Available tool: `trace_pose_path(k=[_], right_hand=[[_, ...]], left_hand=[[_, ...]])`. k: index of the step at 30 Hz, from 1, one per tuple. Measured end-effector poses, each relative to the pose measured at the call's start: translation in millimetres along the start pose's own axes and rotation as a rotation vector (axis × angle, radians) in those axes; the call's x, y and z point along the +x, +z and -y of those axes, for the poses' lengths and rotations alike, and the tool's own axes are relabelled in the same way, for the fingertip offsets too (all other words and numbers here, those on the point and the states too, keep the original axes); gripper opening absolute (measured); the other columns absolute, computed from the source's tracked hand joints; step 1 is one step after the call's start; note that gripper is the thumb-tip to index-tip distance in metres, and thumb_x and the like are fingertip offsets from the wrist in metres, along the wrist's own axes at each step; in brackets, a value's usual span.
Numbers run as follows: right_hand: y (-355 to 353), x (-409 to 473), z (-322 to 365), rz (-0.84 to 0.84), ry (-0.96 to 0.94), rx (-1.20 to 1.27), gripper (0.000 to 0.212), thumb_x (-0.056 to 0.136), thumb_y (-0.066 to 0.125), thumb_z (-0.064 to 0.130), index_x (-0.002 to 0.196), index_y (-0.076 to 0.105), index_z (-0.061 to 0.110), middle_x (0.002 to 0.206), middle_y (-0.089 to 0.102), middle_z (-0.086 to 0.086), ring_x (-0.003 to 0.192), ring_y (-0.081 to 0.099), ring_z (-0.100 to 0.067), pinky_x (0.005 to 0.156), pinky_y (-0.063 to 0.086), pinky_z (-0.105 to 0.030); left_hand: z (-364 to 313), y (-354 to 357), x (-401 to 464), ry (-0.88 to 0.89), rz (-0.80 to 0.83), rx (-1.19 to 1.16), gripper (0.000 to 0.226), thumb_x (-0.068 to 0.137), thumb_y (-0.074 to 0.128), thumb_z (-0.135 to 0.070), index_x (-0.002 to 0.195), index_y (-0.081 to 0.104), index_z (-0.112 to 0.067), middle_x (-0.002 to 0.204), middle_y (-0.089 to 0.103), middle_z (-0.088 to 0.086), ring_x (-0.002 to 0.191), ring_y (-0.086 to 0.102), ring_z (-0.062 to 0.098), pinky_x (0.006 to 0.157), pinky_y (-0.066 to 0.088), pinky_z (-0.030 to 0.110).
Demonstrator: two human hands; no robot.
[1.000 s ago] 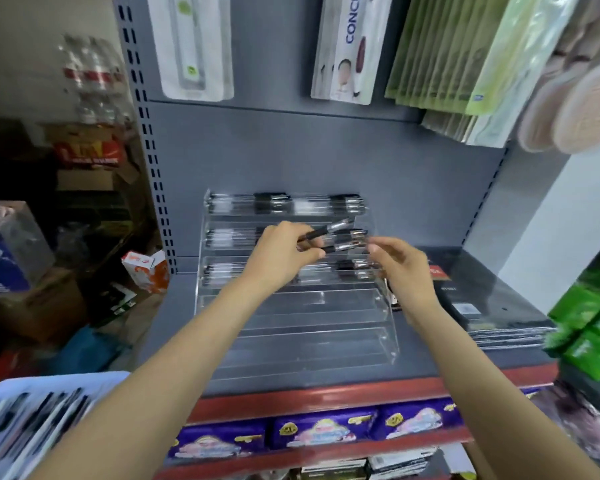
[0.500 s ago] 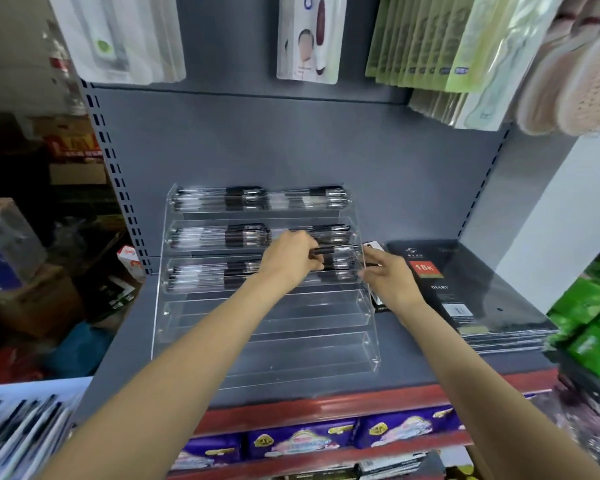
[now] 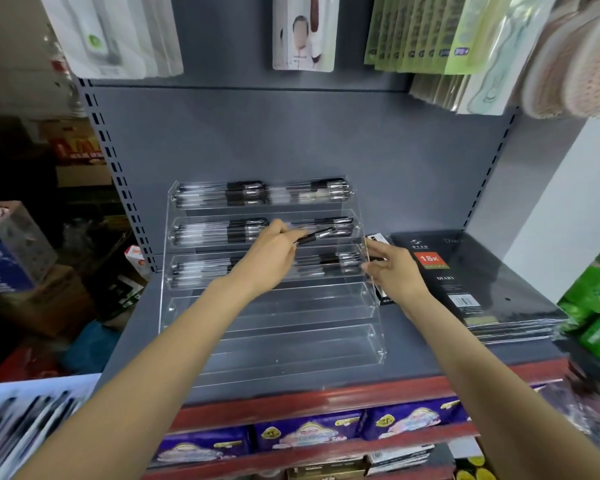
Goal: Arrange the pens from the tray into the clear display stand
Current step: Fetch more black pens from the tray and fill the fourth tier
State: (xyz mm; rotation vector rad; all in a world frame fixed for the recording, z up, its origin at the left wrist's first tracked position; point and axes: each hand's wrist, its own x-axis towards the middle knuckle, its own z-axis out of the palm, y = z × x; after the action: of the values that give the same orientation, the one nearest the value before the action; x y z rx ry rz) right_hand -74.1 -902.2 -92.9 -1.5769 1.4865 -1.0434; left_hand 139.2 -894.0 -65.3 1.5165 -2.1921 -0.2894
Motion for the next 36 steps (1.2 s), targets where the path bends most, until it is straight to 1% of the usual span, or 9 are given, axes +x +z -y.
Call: trace_pose_path(k=[3,7,13,18,22,24,28,30,36], right_hand=[[0,-2,0,-0.004,0.010,-0.008,0.050,0.090,0.052,-0.005,0.136,0.048,0.016,0.131,0.056,-0.006,0.101,0.061,-0.018,0.097,0.049,-0.039],[0,-2,1,-0.005,0.019,-0.014,0.050,0.090,0.053,-0.005,0.135,0.049,0.018,0.132,0.056,-0.007,0.112,0.059,-0.024,0.101,0.047,-0.045],[0,-4,3,-0.019,0.000,-0.039,0.048,0.090,0.054,-0.001,0.133,0.051,0.022,0.129,0.058,-0.003,0.097,0.062,-0.017,0.098,0.049,-0.040],[0,-5,2,-0.030,-0.011,-0.037,0.047,0.090,0.055,0.000,0.132,0.053,0.022,0.126,0.060,-0.003,0.091,0.058,-0.012,0.095,0.050,-0.040],[0,-4,2,-0.028,-0.006,-0.011,0.047,0.090,0.055,0.000,0.130,0.054,0.023,0.122,0.061,-0.001,0.096,0.057,-0.013,0.093,0.051,-0.044],[-1,-6,4,-0.013,0.002,0.008,0.046,0.091,0.054,0.000,0.130,0.053,0.024,0.119,0.059,0.000,0.097,0.057,-0.015,0.084,0.055,-0.041],[-3,-8,6,0.005,0.009,0.022,0.047,0.091,0.053,0.000,0.131,0.052,0.024,0.114,0.056,0.003,0.095,0.057,-0.016,0.071,0.056,-0.036],[-3,-8,6,0.000,0.016,0.027,0.047,0.091,0.053,0.000,0.131,0.052,0.024,0.113,0.056,0.004,0.094,0.057,-0.016,0.072,0.057,-0.039],[-3,-8,7,-0.001,0.009,0.019,0.047,0.090,0.054,-0.001,0.131,0.053,0.024,0.116,0.059,0.004,0.095,0.058,-0.015,0.079,0.057,-0.045]], left_hand=[[0,-1,-2,-0.009,-0.064,-0.103,0.027,0.093,0.049,-0.002,0.117,0.056,-0.011,0.098,0.052,0.001,0.088,0.050,0.012,0.082,0.039,0.019],[-6,6,5,-0.014,-0.062,-0.142,0.012,0.088,0.059,-0.002,0.096,0.065,-0.009,0.094,0.065,0.005,0.086,0.058,0.012,0.083,0.048,0.024],[-15,16,16,-0.009,-0.016,-0.081,0.019,0.089,0.060,-0.011,0.106,0.068,-0.008,0.106,0.068,0.008,0.098,0.062,0.018,0.090,0.047,0.025],[-7,20,10,0.088,-0.035,0.033,0.030,0.098,0.045,-0.026,0.116,0.064,-0.013,0.110,0.062,0.007,0.105,0.054,0.023,0.095,0.042,0.035],[-3,26,7,0.155,0.082,0.082,0.041,0.099,0.034,-0.036,0.135,0.049,-0.020,0.128,0.052,-0.003,0.117,0.042,0.017,0.104,0.034,0.033],[-6,28,9,0.147,0.129,0.094,0.045,0.099,0.028,-0.041,0.139,0.041,-0.025,0.128,0.049,-0.005,0.117,0.039,0.016,0.103,0.034,0.034],[-12,31,14,0.129,0.159,0.094,0.049,0.099,0.022,-0.043,0.132,0.051,-0.022,0.124,0.047,-0.005,0.108,0.038,0.012,0.099,0.035,0.035],[-11,31,14,0.133,0.154,0.101,0.050,0.099,0.023,-0.043,0.125,0.057,-0.017,0.125,0.047,-0.006,0.104,0.035,0.009,0.099,0.035,0.035],[-5,30,10,0.191,0.082,0.096,0.040,0.099,0.035,-0.035,0.135,0.048,-0.022,0.122,0.049,-0.004,0.113,0.041,0.015,0.101,0.034,0.031]])
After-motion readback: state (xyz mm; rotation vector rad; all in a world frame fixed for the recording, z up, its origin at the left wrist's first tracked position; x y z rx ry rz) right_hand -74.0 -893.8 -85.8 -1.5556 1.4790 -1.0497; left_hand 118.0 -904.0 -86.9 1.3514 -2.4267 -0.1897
